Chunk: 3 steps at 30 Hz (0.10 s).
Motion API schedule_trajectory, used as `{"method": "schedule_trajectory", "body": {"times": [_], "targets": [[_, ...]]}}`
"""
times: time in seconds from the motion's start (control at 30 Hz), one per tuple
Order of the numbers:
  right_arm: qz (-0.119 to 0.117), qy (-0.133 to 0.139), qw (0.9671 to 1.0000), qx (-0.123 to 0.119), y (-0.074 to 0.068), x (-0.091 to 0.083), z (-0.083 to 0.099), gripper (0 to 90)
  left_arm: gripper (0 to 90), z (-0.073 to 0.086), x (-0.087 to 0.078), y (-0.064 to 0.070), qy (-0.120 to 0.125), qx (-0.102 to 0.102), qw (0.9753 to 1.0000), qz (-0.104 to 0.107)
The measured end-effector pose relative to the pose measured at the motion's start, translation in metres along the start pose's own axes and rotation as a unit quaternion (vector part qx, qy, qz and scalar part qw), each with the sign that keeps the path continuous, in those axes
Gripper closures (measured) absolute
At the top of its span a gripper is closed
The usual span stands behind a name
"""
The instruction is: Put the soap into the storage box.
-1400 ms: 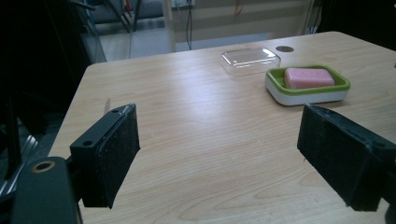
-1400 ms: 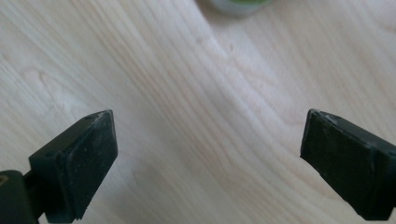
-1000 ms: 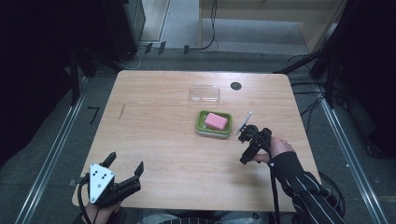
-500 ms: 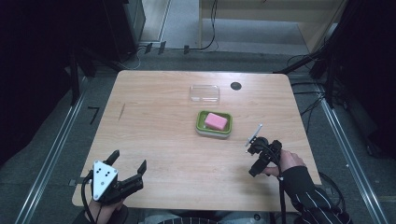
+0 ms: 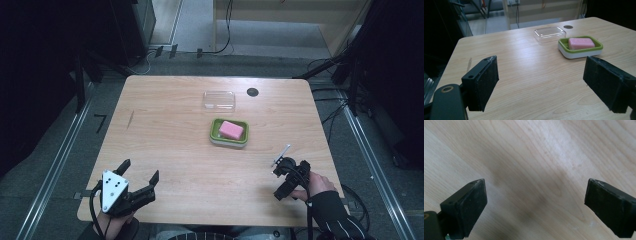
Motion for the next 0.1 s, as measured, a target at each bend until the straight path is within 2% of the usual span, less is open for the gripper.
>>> {"method": "schedule_trajectory", "body": {"times": [0.1], "targets": [[0.002,-0.004,1.0,0.002,-0.0011,0.0028,0.0064,4.7,13.3,-0.0003,0.0014,0.0001,-0.001,0.002,1.0,0.001]]}}
Point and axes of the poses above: each handheld gripper's, and its own axes: x roughly forward along the jaws, z roughly out of its underside, y roughly to its right, the point moved 5 cm from there along x, roughly forward along the jaws, and after that the axes turned 2 degrees about z, right-handed, at the moved point
